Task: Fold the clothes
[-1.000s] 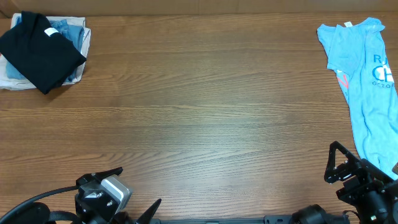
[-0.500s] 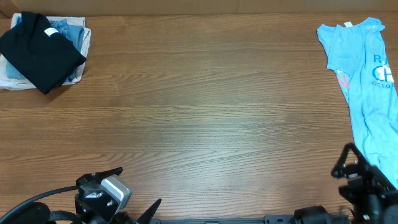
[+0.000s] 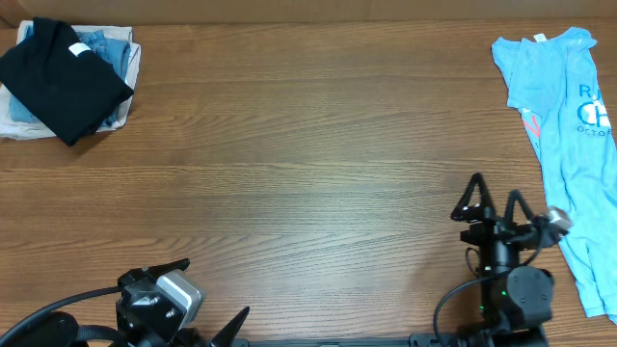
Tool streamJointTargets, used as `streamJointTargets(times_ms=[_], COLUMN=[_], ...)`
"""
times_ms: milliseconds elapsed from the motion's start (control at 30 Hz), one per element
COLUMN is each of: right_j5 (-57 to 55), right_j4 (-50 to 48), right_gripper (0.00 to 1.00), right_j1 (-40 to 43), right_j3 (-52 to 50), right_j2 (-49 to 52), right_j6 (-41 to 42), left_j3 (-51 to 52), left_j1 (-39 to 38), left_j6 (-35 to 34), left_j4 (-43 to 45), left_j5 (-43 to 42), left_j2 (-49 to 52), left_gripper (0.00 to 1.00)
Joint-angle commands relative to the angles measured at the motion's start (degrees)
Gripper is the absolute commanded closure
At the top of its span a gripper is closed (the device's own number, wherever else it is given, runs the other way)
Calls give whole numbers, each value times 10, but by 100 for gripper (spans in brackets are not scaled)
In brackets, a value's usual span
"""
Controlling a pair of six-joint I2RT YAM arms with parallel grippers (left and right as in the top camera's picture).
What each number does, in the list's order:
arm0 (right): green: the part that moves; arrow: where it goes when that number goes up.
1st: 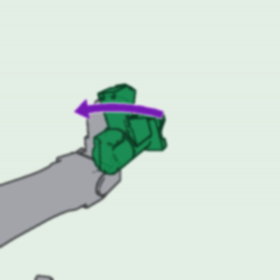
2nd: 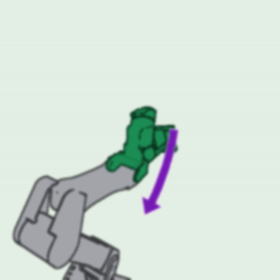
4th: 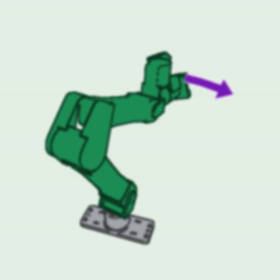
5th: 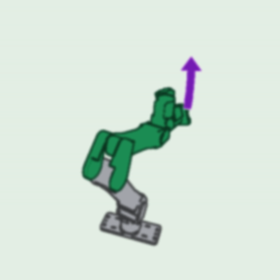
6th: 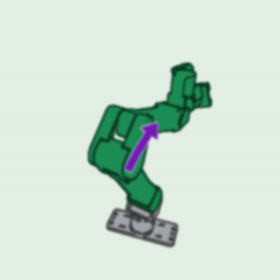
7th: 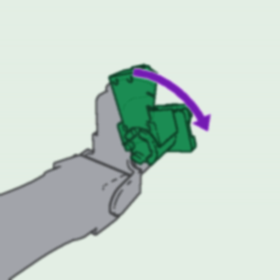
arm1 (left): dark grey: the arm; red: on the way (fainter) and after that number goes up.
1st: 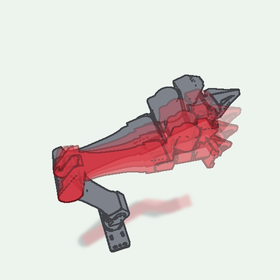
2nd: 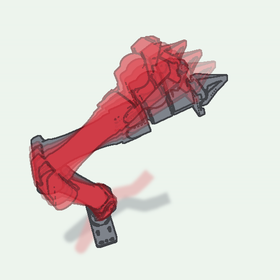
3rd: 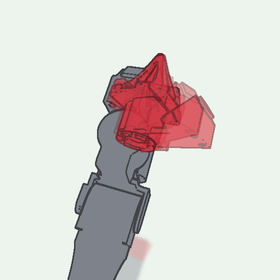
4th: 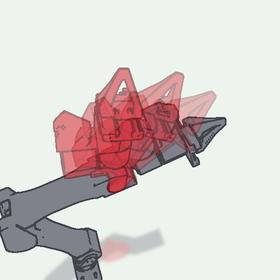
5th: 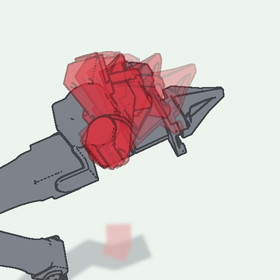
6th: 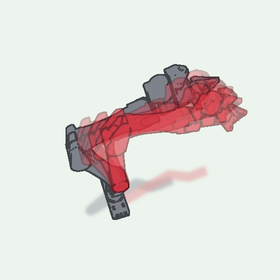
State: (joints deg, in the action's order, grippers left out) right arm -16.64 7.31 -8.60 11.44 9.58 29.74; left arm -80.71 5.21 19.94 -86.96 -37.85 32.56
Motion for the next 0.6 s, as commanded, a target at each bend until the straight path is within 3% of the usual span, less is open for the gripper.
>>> streamJointTargets(times_ms=[0,367,567], right_j5=[16,39,117], right_j4=[-27,-44,-80], right_gripper=[0,0,0], right_j1=[4,19,67], right_j3=[-43,-93,-110], right_j2=[-29,-94,-94], right_j6=[-26,-46,-92], left_j3=[-2,-2,-2], left_j1=[-3,-3,-3], left_j6=[11,11,11], left_j4=[2,2,2], left_j5=[0,0,0], left_j2=[-3,-3,-3], left_gripper=[0,0,0])
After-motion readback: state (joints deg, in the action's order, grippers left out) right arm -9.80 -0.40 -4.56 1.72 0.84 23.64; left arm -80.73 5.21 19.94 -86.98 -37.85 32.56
